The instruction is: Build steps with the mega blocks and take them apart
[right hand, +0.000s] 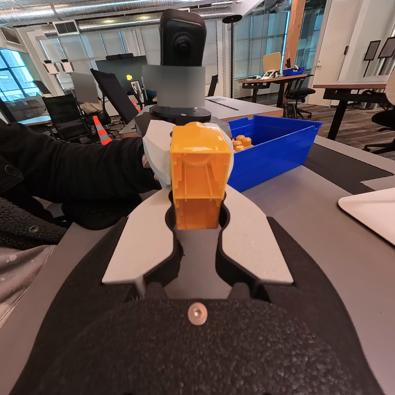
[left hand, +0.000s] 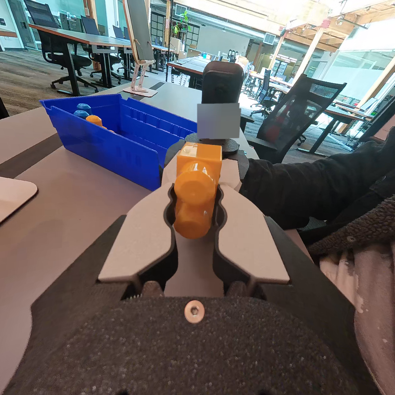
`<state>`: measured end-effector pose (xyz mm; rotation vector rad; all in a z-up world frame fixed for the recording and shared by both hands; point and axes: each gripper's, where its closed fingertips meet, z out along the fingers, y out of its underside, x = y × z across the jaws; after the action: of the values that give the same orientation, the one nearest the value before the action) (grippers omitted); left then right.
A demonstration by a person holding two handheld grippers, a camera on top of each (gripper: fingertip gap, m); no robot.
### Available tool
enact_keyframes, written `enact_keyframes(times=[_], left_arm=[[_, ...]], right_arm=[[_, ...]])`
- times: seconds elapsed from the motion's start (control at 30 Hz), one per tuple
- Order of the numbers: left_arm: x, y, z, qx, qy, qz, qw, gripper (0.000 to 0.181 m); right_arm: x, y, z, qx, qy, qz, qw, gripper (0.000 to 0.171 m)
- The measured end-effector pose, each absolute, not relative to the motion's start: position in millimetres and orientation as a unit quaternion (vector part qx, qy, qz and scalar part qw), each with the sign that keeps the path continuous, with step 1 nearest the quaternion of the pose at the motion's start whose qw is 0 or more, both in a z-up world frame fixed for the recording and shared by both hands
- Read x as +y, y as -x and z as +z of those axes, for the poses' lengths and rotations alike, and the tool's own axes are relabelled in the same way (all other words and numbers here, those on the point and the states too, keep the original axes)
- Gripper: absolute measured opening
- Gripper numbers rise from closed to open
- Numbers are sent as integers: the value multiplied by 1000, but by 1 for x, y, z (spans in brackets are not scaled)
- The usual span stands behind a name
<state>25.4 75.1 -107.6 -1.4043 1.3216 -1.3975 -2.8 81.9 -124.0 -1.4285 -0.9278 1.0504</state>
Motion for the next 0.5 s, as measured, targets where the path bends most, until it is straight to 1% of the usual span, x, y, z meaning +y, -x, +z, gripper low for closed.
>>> enact_keyframes(times=[0.13,0.27,0.37,0.5], left_arm=[[82,-17,-99,517,553,-536,374,38],[109,-2,-104,541,599,-445,387,37],[135,7,-127,577,657,-329,357,37],[154,12,-161,640,689,-191,281,37]], right_arm=[[84,-5,-120,-381,599,444,546,37],[93,-26,-107,-351,595,441,573,37],[99,-41,-100,-333,593,434,591,37],[101,-52,-94,-321,591,428,604,37]])
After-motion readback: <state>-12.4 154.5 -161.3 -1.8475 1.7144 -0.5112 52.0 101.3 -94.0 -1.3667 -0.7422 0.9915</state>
